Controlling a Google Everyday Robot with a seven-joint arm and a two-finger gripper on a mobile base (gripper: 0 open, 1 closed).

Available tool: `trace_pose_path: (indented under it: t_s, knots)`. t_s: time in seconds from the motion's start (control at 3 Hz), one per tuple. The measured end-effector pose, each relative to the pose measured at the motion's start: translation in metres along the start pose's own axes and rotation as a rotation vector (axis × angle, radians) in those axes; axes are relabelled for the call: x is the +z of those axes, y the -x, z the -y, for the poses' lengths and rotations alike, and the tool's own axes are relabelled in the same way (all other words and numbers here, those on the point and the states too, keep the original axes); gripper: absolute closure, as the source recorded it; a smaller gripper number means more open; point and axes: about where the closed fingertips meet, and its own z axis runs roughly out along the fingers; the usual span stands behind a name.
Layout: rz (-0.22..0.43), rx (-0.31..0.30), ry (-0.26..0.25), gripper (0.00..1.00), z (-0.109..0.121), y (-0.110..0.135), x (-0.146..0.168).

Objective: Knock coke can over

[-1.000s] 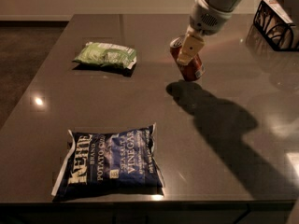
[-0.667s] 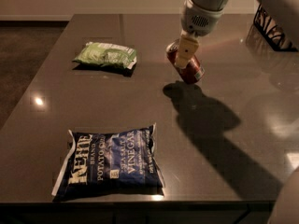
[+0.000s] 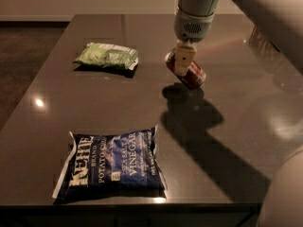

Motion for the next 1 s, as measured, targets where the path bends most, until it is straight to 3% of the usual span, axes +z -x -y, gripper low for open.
trace_pose_path:
  t_s: [0.33,0.67,1.0]
  knots:
    - [-0.021,-0.028,0.021,0.12,-0.0062,0.0044,0.0086]
    - [-0.036,-0.05,0.044,0.0,-0.0128,0.0077,0.0173]
    - [-0.036,-0.05,0.044,0.0,-0.0127,0.0077,0.0173]
